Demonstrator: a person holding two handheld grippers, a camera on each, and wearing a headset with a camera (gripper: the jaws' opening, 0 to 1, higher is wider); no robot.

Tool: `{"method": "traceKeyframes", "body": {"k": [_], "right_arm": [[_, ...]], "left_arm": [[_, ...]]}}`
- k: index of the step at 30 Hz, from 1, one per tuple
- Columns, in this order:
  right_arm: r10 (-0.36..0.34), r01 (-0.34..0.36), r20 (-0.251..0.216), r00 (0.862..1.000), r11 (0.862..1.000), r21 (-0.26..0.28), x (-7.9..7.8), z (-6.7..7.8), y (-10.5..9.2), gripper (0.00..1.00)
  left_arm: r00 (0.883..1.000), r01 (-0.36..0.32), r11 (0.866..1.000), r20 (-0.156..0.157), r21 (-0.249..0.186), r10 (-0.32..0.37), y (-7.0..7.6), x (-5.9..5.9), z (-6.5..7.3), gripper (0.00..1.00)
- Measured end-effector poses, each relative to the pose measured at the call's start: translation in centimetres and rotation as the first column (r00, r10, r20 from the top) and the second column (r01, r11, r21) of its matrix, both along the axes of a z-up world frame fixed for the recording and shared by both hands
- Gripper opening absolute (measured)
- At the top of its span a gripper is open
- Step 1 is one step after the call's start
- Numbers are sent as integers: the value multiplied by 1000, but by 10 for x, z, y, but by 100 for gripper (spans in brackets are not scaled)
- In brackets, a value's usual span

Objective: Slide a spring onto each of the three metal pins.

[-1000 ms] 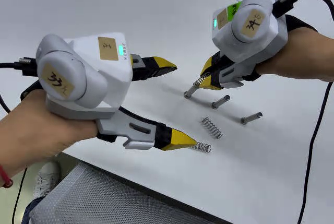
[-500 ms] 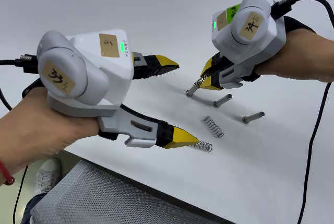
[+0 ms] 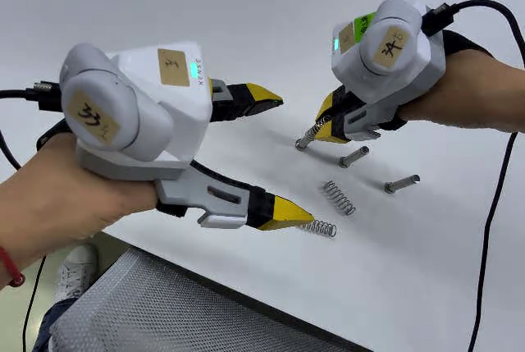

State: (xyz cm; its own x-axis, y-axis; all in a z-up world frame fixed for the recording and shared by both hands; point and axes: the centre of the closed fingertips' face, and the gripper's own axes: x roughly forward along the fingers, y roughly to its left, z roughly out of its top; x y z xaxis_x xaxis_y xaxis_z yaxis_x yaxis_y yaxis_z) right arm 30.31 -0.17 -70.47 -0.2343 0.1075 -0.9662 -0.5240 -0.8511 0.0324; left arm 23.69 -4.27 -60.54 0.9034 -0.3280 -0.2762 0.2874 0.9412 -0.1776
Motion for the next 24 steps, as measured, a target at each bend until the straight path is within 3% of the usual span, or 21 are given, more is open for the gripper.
{"method": "traceKeyframes", "body": {"k": [24], "right_arm": [[13,-13,8,1000,1000,-2,-2,-17,1,12]], "left_arm": [[1000,-9,1000,-1,-13,9,2,0,-3,77]]}}
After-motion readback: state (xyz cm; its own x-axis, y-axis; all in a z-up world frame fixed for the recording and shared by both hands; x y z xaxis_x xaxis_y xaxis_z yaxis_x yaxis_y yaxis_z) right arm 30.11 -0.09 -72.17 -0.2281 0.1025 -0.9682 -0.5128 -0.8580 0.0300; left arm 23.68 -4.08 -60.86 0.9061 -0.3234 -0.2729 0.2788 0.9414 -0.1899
